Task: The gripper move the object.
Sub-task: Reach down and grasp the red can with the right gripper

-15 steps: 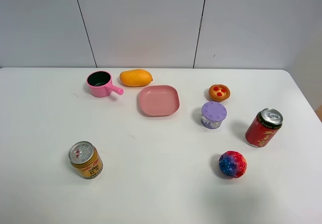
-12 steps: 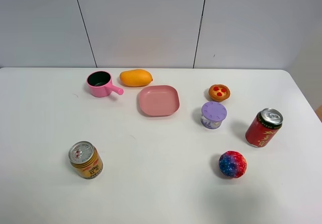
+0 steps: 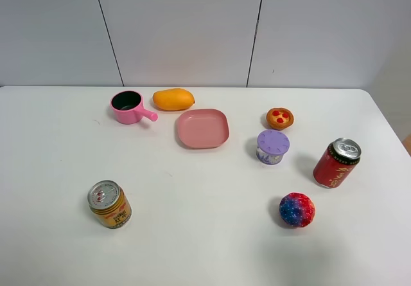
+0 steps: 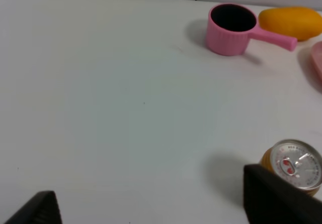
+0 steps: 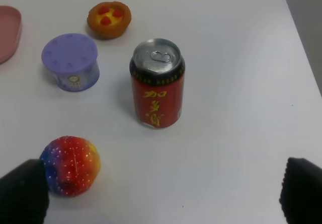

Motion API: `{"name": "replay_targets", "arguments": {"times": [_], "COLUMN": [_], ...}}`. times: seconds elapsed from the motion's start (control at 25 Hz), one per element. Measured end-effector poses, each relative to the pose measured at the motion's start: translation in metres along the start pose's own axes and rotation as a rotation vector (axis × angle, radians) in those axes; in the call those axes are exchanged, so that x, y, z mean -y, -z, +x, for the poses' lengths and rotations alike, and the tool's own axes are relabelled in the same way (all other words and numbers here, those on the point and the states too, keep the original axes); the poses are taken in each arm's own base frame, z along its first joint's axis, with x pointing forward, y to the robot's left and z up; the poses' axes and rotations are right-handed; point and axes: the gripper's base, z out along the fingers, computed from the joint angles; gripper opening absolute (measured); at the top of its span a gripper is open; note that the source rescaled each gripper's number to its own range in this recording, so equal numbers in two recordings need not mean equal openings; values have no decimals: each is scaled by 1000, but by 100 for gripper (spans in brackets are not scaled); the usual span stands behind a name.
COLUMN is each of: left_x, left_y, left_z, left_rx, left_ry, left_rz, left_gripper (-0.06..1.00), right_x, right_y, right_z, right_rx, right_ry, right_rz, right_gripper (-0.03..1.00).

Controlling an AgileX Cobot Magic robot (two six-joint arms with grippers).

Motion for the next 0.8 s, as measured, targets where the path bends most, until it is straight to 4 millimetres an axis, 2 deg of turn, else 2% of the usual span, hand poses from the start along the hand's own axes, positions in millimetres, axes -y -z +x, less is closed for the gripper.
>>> {"name": "replay_targets", "arguments": {"times": [0.2,0.28,0.52,0.64,0.8], "left_x": [0,0,0,0,0], "left_y": [0,0,0,0,0], "left_z": [0,0,0,0,0], "left_rx": [0,0,0,0,0], "left_ry": [0,0,0,0,0], "left_rz": [0,0,0,0,0], "left_gripper": [100,100,100,100,100], "right_x": [1,1,-1,-2,-3], "right_y": [-1,-3,-12,-32,-72], "right_z": [-2,-9,-68,-95,-122], "right_rx": [-6,-38,-119,-200,-319], "right_ry": [-9,-11,-8,-7,-6], "right_rz": [13,15,20,24,28], "right_gripper": [100,100,100,100,100]}}
